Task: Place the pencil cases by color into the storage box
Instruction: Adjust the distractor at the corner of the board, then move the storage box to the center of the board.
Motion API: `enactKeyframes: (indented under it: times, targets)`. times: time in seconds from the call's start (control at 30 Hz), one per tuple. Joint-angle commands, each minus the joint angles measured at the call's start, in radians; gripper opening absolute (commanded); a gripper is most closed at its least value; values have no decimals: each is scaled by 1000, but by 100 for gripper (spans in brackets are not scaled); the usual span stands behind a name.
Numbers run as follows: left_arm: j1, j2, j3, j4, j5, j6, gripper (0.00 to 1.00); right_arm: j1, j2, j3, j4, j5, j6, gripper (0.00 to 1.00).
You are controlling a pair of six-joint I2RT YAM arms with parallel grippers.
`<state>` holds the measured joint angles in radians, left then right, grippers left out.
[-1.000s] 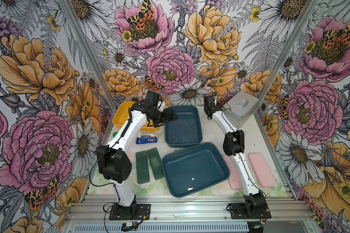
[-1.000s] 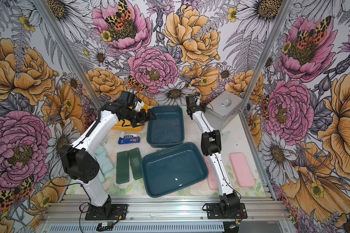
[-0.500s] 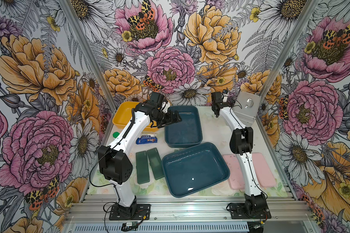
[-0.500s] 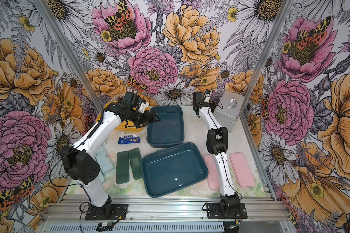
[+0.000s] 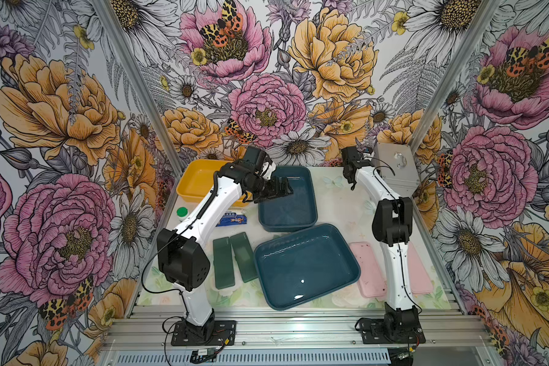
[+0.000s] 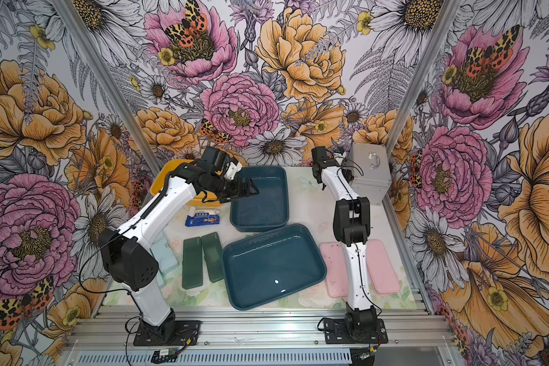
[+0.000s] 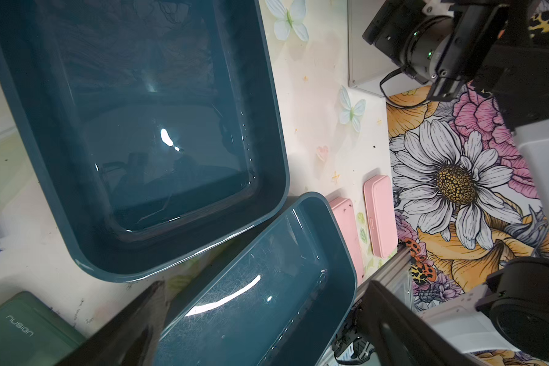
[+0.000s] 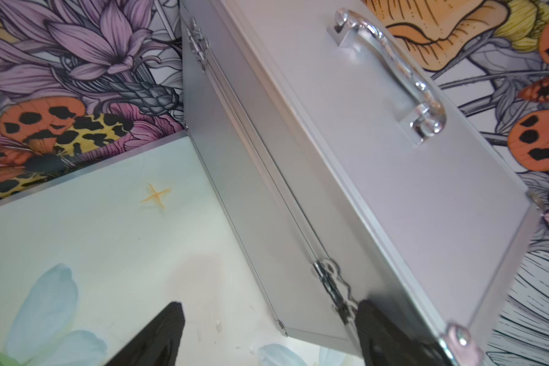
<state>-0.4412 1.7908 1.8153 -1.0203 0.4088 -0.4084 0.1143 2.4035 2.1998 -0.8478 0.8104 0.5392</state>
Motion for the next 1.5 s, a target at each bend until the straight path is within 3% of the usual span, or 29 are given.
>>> enactKeyframes:
  times: [0.0,0.23,0.47,0.63,0.9,1.27,1.47]
  targets:
    - [-15,-2,24,24,-18,31,99,-55,-74,-54,-90,74,69,89]
    - [-37,1,27,28,-23,34,99,-97,-127,-117,-88,54,38,90]
    - [-41,-21,27,25,-88,24,99,-28,-250,-177,-100,-122,-42,90]
    - [-15,-66,-13,21,-204,15,99,18,-357,-191,-341,-357,-23,90]
    - [36,-76,-82,19,-203,20,99,82,-579,-364,-584,-568,-69,90]
    - [61,-45,-76,20,-173,8,99,157,-790,-597,-665,-780,-76,80]
    - [46,-35,-61,19,-169,-6,99,210,-874,-681,-693,-849,3,73]
